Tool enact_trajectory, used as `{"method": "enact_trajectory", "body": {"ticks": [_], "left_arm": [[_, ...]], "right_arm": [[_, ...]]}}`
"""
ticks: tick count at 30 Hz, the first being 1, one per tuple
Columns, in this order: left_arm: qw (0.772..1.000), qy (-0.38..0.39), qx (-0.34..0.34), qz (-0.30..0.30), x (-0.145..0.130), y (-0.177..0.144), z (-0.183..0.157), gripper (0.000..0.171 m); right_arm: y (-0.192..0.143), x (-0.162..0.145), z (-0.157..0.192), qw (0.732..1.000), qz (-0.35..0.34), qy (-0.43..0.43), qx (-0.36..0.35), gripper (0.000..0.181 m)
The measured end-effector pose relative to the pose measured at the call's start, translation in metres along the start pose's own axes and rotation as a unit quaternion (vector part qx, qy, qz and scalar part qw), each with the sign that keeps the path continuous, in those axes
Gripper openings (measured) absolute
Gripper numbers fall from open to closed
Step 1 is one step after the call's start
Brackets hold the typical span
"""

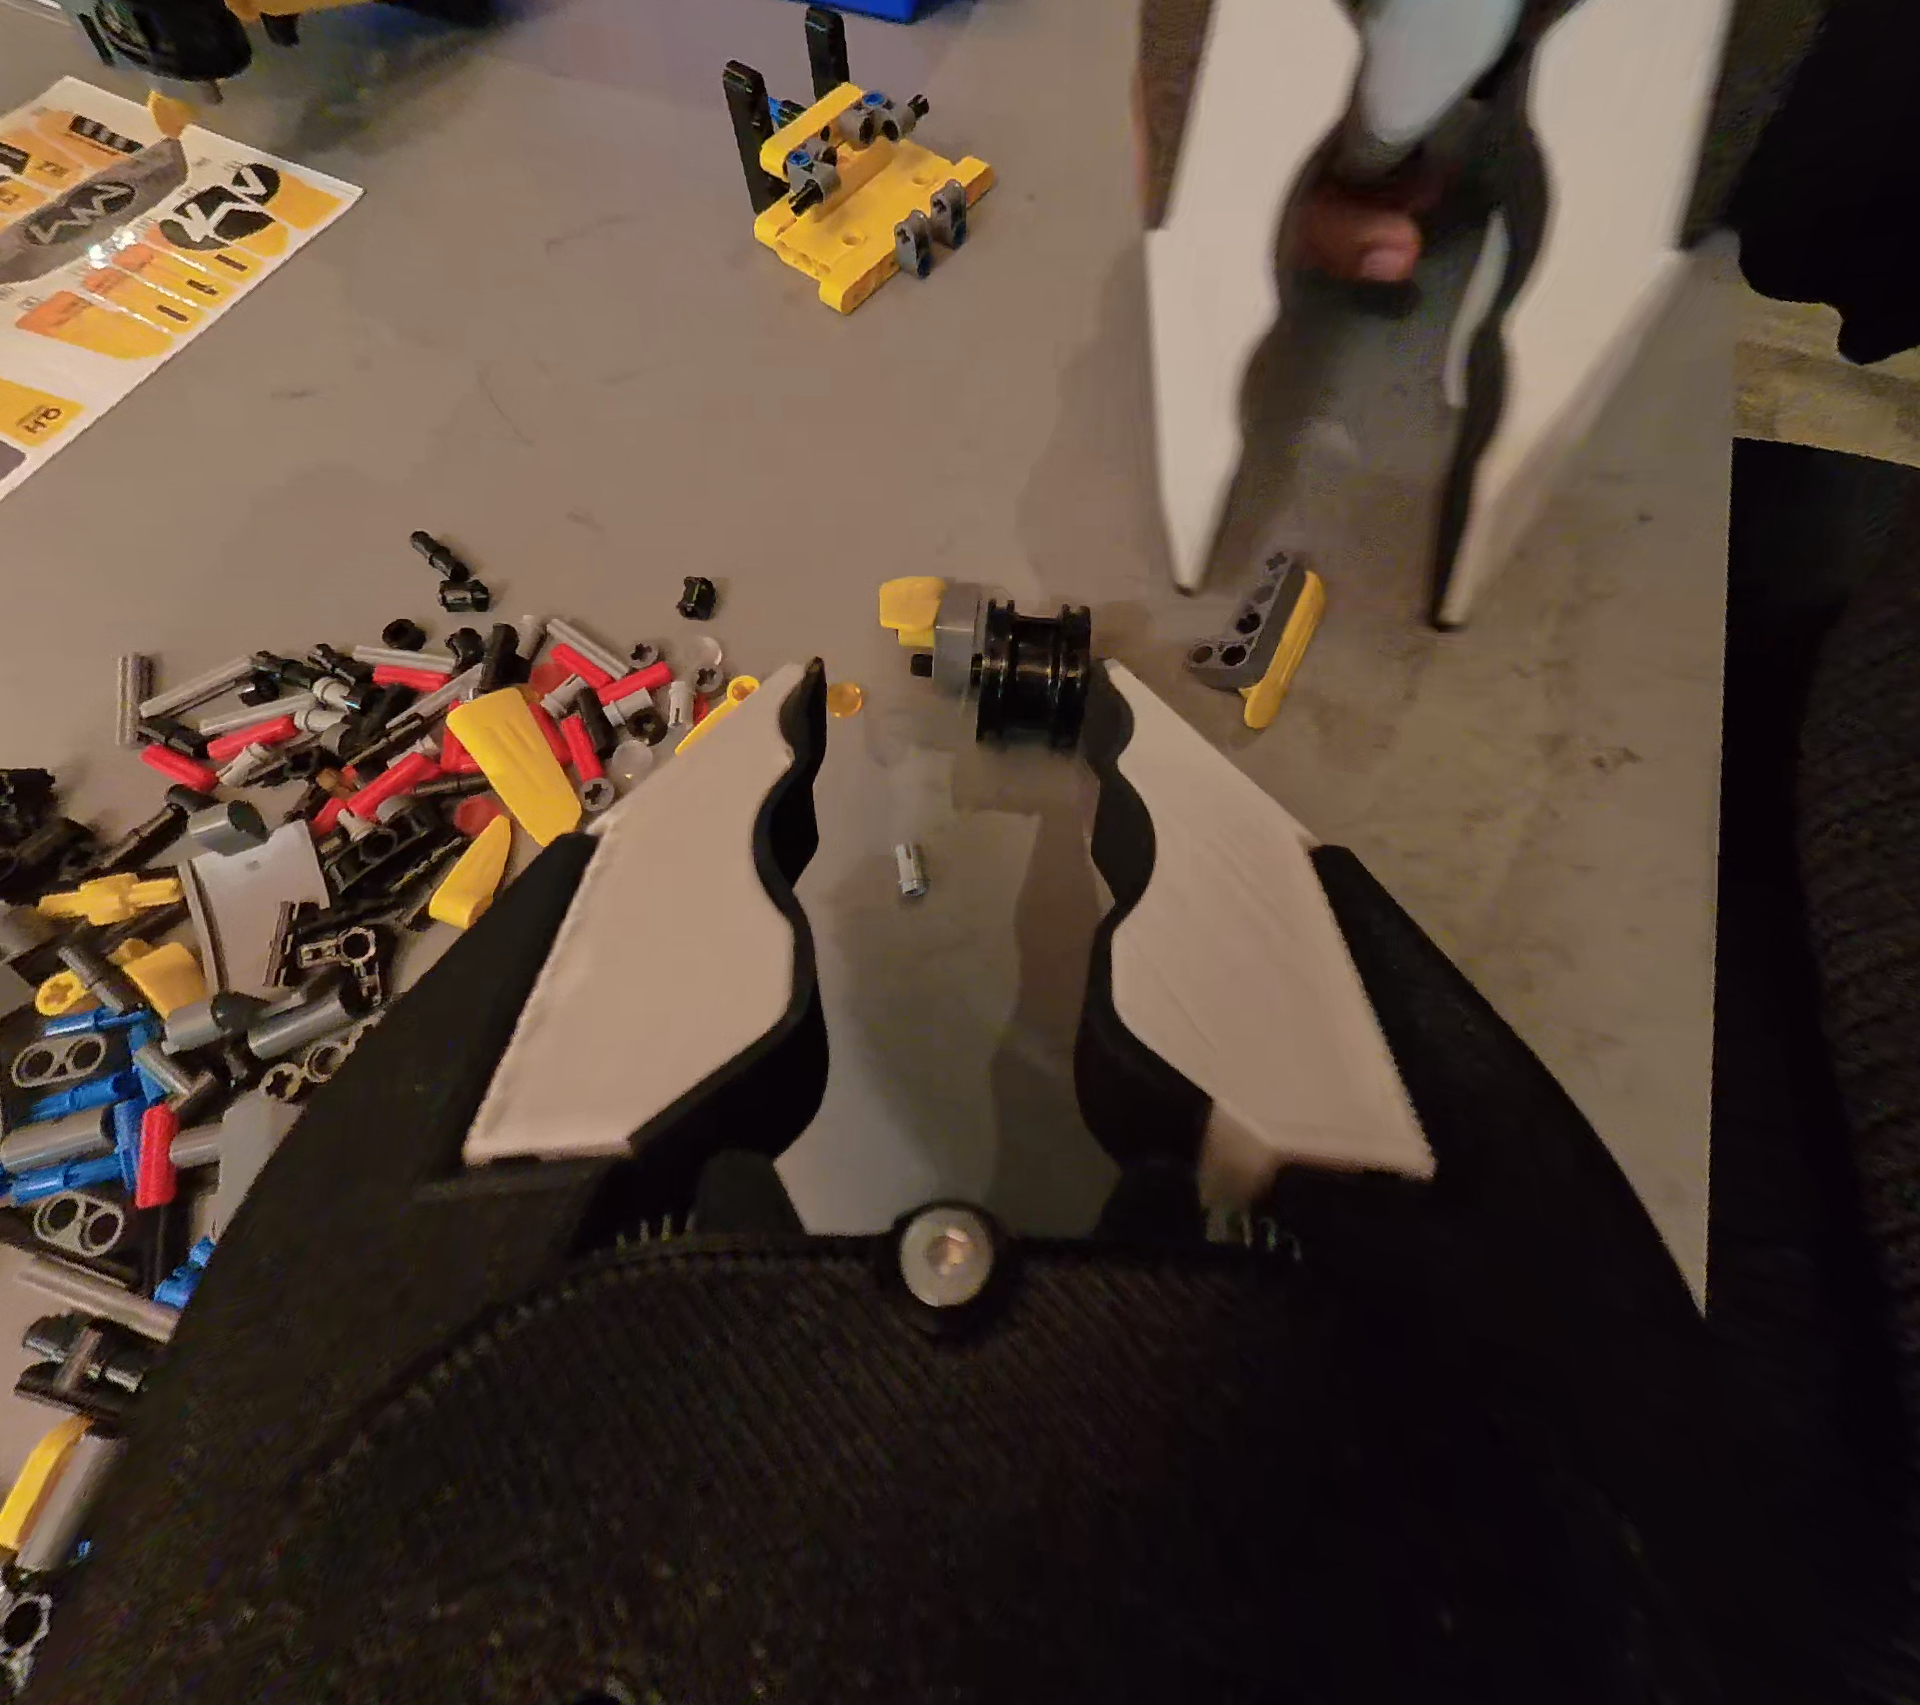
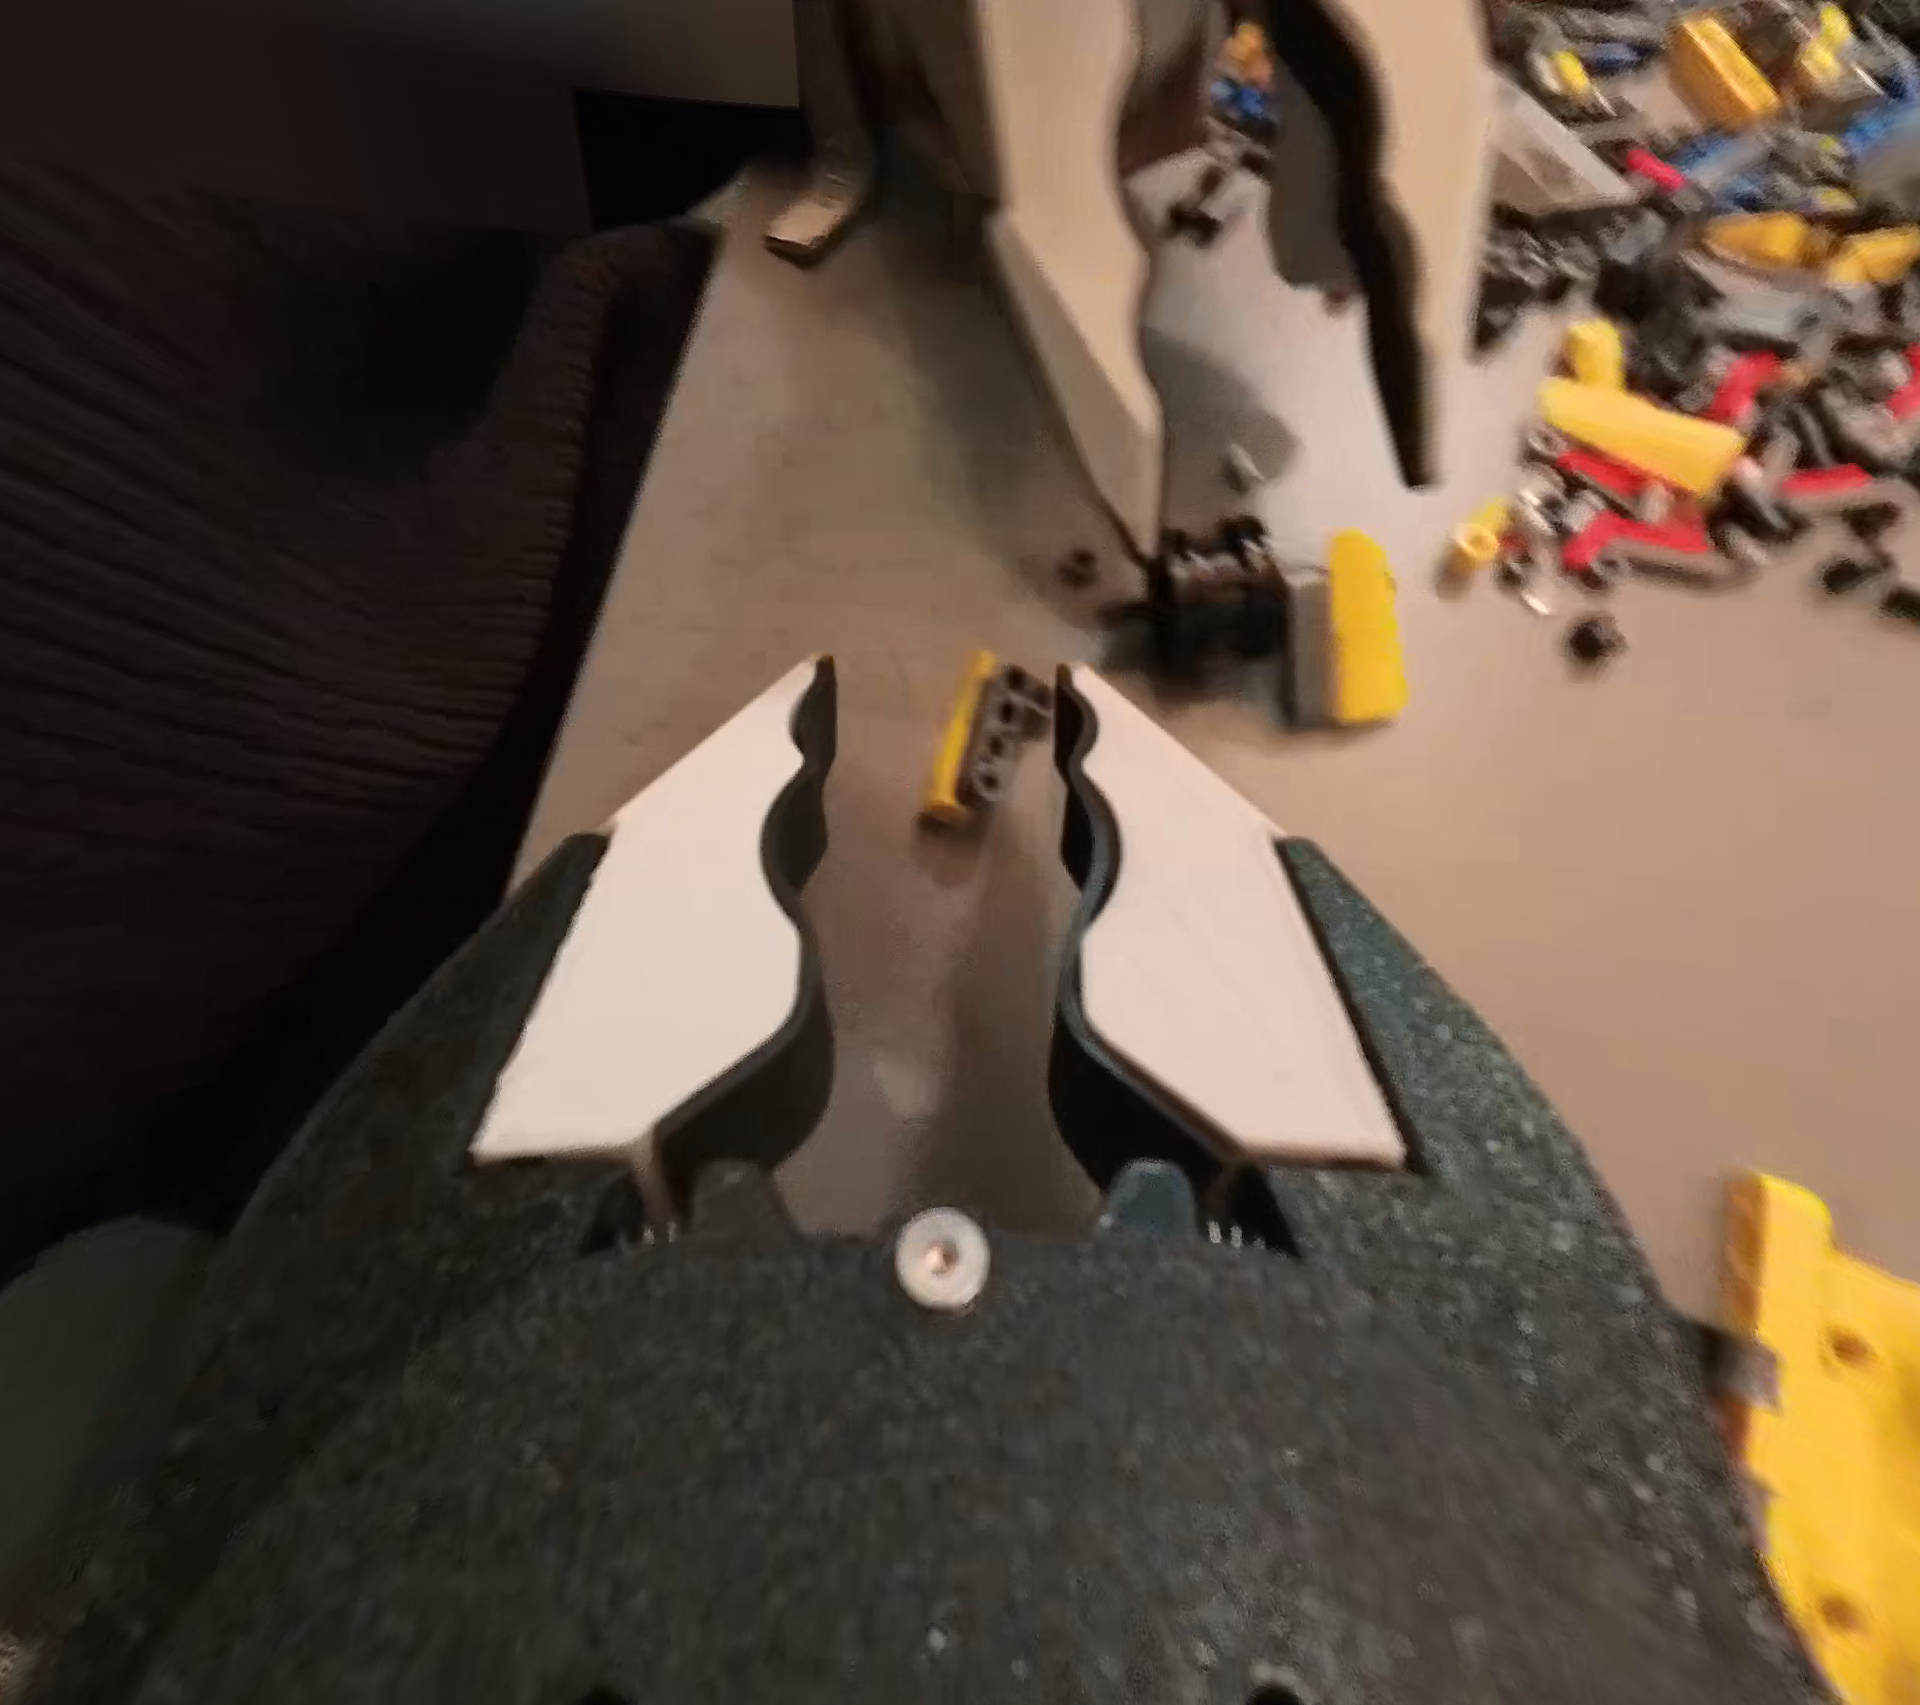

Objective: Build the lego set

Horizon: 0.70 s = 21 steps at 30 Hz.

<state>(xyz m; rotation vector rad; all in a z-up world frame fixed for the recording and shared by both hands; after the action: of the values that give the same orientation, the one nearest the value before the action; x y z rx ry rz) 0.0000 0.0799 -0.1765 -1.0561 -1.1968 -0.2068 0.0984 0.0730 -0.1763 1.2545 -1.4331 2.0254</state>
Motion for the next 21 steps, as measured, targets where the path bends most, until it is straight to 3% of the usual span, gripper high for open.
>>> {"method": "enact_trajectory", "body": {"ticks": [4,7,9,11,15,21], "left_arm": [[1.0,-0.005,0.002,0.002,0.0,0.0,0.001,0.047],[1.0,-0.007,-0.004,0.0,0.0,0.0,0.001,0.05],[1.0,0.007,-0.026,-0.013,0.002,-0.003,-0.006,0.063],[0.999,0.021,-0.031,-0.034,0.005,-0.008,-0.009,0.065],[0.997,0.033,-0.035,-0.068,0.011,-0.014,-0.013,0.063],[0.997,0.035,-0.027,-0.061,0.01,-0.012,-0.012,0.06]], "right_arm": [[0.007,-0.004,0.009,0.998,0.022,-0.059,-0.01,0.028],[0.004,-0.005,0.003,0.998,0.02,-0.051,-0.025,0.023],[0.003,-0.006,-0.004,0.999,0.022,-0.03,-0.035,0.022],[0.002,-0.008,-0.007,0.999,0.027,-0.017,-0.04,0.024],[0.006,-0.019,-0.011,0.996,0.072,-0.019,-0.057,0.022],[0.005,-0.018,-0.011,0.996,0.068,-0.026,-0.057,0.023]]}}
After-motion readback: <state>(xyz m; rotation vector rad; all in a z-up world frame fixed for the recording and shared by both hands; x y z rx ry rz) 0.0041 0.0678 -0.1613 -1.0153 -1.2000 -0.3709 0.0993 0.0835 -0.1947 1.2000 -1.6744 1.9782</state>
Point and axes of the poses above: each gripper's, where its closed fingertips meet, y out along the fingers, x out of its top, z = x × y across the jaws, the point moved 4 cm from there along -y, back along the fingers, and after that the axes turned 2 degrees about -x, right-handed, at the moved point
